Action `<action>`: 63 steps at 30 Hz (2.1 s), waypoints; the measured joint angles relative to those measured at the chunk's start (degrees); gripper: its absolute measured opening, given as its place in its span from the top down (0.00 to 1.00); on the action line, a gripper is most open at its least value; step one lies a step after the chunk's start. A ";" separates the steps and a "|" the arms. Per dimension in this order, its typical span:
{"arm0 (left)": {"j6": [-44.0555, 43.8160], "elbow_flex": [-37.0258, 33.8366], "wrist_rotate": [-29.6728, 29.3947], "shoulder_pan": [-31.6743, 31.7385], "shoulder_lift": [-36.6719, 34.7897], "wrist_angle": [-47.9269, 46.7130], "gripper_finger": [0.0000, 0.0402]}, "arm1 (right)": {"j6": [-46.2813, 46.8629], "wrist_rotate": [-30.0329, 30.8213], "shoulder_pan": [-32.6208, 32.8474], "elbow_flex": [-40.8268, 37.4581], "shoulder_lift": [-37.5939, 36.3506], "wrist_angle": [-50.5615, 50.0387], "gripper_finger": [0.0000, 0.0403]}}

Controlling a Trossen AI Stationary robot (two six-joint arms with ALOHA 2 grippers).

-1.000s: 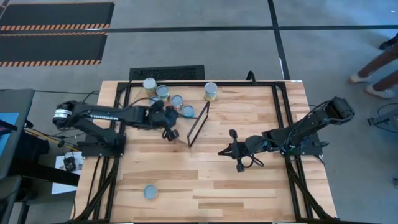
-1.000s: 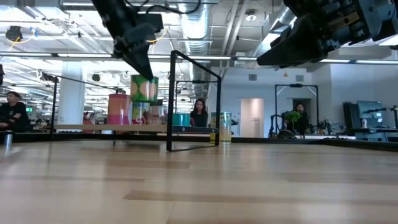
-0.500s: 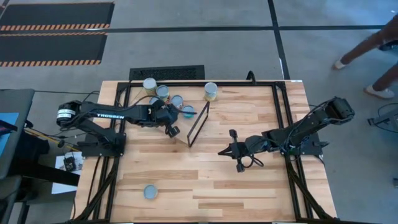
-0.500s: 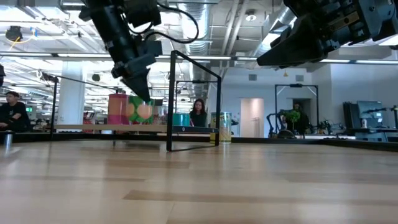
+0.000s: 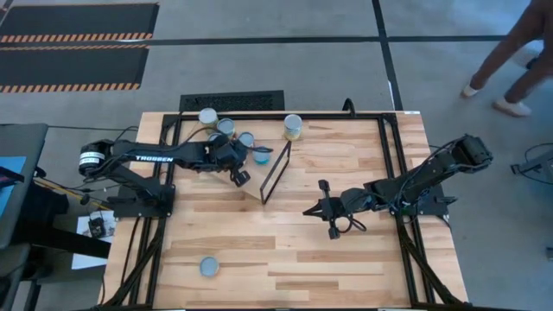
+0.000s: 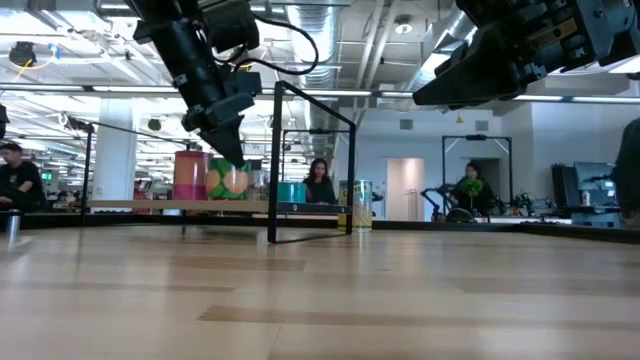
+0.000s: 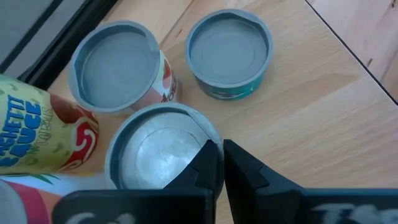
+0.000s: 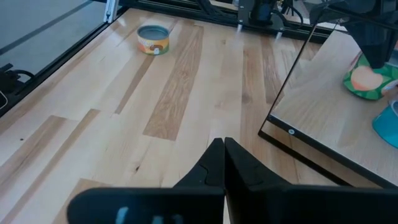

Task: Pick and place cans onto a shelf
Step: Put the canned peaches on the shelf, then put the canned mushroom on the shelf

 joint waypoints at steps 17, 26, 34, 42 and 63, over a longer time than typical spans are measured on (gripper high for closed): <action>0.55 0.00 0.15 0.59 -0.02 1.51 0.96 | 0.00 -0.02 0.00 0.00 0.00 -0.15 0.97; 0.57 0.01 0.21 0.59 -0.01 1.24 0.88 | 0.00 -0.04 0.00 0.00 0.00 -0.15 0.97; 0.77 0.13 -0.44 0.59 1.76 0.72 0.88 | 0.00 -0.07 0.04 0.00 0.02 -0.28 0.97; 1.00 0.11 -0.24 0.59 0.87 0.63 0.88 | -0.01 -0.11 0.04 0.00 0.02 -0.35 0.97; 1.67 1.64 -2.21 -0.03 0.42 -2.79 0.82 | -0.02 -0.13 0.04 0.00 0.02 -0.33 0.97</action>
